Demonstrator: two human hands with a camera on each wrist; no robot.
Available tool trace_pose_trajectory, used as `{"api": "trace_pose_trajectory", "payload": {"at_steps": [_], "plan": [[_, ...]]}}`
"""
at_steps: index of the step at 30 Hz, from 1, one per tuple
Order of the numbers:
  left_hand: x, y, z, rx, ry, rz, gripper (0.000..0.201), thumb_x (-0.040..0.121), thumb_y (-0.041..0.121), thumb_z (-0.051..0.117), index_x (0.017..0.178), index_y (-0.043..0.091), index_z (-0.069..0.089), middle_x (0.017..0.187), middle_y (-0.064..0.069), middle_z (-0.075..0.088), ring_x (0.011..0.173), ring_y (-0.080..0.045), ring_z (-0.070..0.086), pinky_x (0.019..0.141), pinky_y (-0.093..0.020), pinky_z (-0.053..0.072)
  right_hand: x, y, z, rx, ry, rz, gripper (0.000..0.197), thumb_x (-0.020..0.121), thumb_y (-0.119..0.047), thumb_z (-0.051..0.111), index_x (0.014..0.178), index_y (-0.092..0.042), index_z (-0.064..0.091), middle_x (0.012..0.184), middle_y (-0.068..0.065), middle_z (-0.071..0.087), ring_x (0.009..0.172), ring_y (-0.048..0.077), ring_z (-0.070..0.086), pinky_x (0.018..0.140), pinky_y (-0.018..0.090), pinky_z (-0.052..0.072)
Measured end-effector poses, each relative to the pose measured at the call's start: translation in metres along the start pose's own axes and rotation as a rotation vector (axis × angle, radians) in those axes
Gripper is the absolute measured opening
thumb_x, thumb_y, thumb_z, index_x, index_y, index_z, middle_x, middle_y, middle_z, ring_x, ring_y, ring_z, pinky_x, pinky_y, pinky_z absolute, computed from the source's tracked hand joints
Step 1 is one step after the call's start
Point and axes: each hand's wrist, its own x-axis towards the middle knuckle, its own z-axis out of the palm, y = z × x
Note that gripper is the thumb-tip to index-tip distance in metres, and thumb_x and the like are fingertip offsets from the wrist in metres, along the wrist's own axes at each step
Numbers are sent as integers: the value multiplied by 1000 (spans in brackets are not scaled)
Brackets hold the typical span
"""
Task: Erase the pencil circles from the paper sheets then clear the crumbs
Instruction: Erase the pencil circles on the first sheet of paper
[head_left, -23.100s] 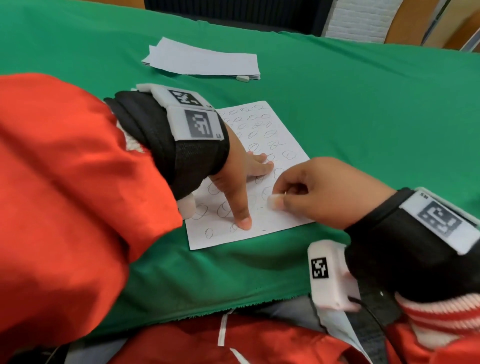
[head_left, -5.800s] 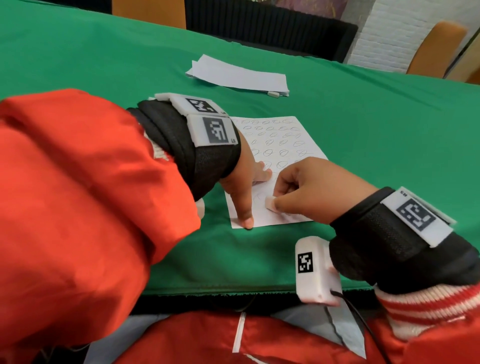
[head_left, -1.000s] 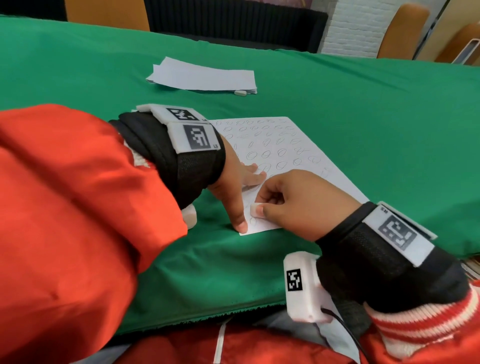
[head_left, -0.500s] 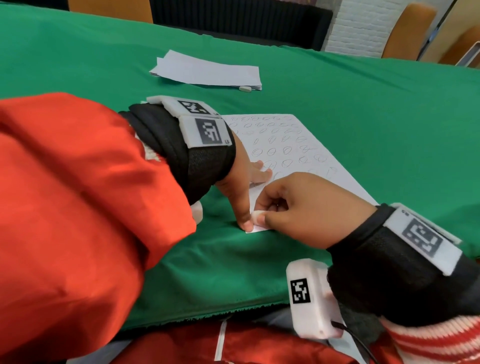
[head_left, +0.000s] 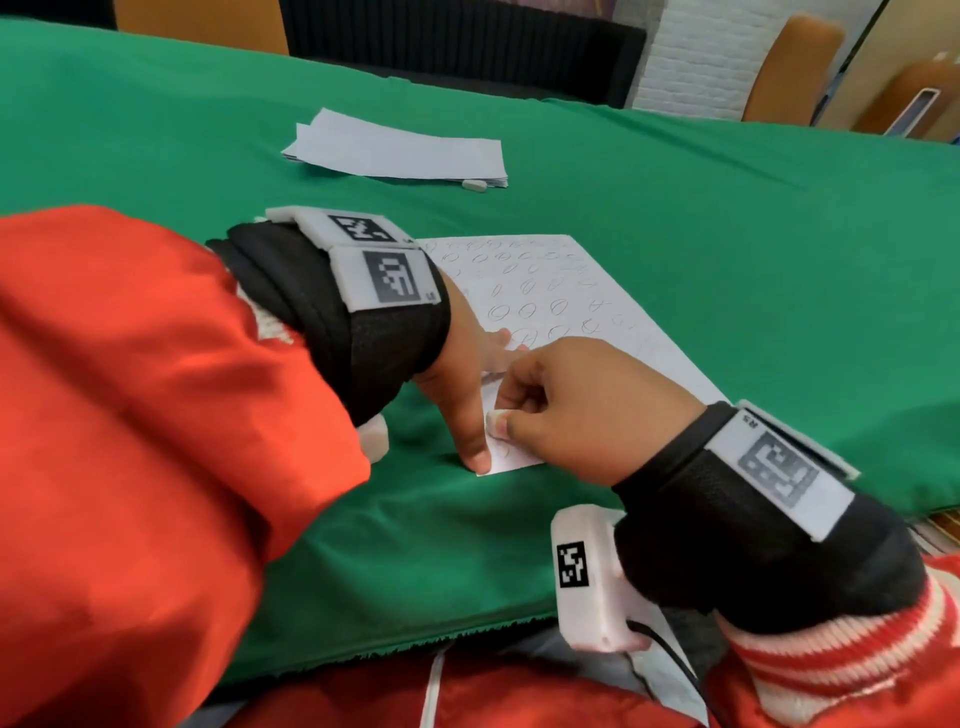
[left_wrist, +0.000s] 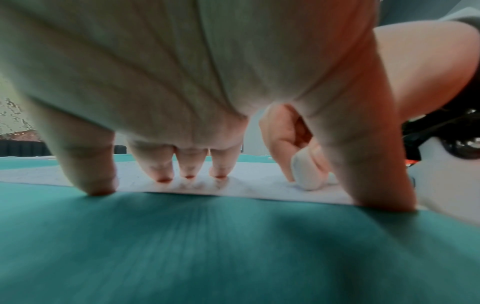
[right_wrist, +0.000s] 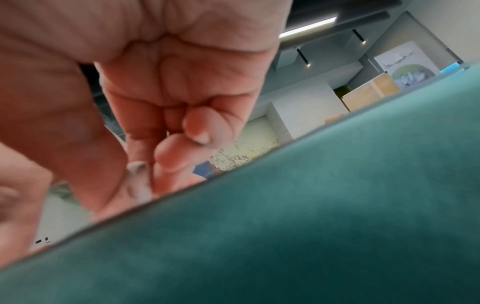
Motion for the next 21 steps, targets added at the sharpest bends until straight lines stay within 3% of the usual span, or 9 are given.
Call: {"api": "trace_pose_trajectory", "payload": {"at_steps": [2,4,8,12,14,18,21], "plan": [[1,-1,1,-14,8,-3,89,76,46,72,146,39,16,157,7,1,143,-12,10,111,-31,12,-2,-1,-3,-2,-45,-24,15,81,-27,62,67,-28,56,64,-11,53,63,2,49,56,15,37],[3,-2,2,-2,-4,-35,97,74,50,72,148,38,11,158,5,-9,145,-14,-1,114,-32,7,-3,0,-5,4,-78,-28,15,81,-28,63,67,-28,57,63,-11,54,61,1,49,57,16,38],[0,1,0,22,-8,-50,100,76,49,70,148,42,2,157,6,-18,145,-12,-6,114,-32,3,0,3,-3,24,-13,-1,9,83,-28,63,74,-27,63,66,-12,56,61,-1,48,55,14,34],[3,-2,1,-1,-14,-15,93,75,49,72,146,43,12,158,5,-11,145,-12,-4,115,-33,4,-1,3,-5,38,-55,-34,8,81,-28,64,73,-27,64,62,-13,54,60,-1,49,55,14,37],[6,-5,3,5,-26,-27,97,72,53,72,147,40,13,158,5,-15,145,-14,-12,115,-35,1,-3,3,-6,55,-85,-39,6,80,-29,66,76,-26,67,63,-12,57,61,0,51,59,15,40],[1,-1,1,-38,-26,-36,102,77,45,72,148,43,-1,157,5,-19,145,-14,-11,115,-35,0,2,7,-2,55,4,10,9,83,-32,64,75,-28,62,65,-14,55,61,-3,48,56,13,36],[-1,1,0,-61,-43,-31,103,77,40,73,147,45,-2,156,4,-21,144,-12,-11,115,-34,0,4,8,2,72,28,17,13,83,-31,63,71,-29,59,64,-14,55,60,-2,48,56,14,36]]}}
